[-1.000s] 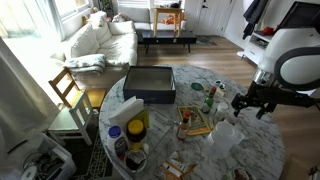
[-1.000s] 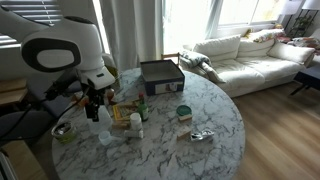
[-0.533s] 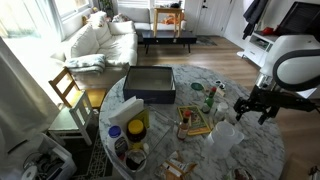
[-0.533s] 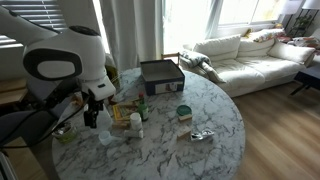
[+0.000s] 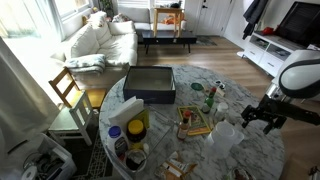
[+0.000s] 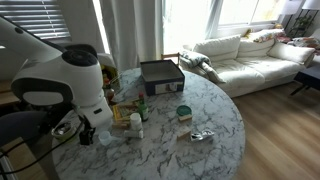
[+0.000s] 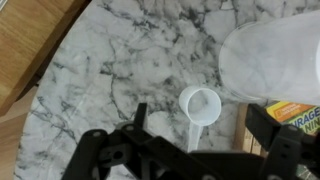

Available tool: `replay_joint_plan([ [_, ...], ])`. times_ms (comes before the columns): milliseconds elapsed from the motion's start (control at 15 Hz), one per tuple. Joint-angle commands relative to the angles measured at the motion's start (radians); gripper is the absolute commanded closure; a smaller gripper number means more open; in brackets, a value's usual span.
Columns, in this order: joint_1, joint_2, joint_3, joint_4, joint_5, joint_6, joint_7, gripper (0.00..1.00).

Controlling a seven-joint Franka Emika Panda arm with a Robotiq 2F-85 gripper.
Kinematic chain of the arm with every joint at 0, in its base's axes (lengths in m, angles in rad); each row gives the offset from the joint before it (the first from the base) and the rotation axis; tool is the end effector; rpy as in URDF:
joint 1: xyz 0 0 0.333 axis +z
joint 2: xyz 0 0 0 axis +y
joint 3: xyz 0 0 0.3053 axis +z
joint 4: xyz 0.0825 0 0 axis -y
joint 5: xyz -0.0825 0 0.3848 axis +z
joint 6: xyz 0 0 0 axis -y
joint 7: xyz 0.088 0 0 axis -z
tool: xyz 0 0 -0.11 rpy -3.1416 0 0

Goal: Pick up the clear cup and place it upside down on the table, pick up the clear measuring spoon and put it on top of the clear cup

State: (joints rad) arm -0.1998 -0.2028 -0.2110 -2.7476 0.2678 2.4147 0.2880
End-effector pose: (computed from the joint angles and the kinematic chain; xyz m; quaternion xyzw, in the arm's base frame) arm 0.3480 -0.1442 0.2549 -0.8925 0.4337 0.0626 0.1066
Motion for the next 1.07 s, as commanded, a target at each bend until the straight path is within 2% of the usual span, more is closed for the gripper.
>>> replay_joint_plan([
  [0,0.012,0.048,-0.012,-0.006,0.099,0.059,-0.105,0.00],
  [200,0.016,0.083,-0.006,-0.005,0.140,0.113,-0.146,0.00],
  [667,0.024,0.178,0.012,-0.004,0.138,0.194,-0.195,0.00],
  [1000,0.023,0.218,0.020,-0.004,0.154,0.245,-0.207,0.29],
])
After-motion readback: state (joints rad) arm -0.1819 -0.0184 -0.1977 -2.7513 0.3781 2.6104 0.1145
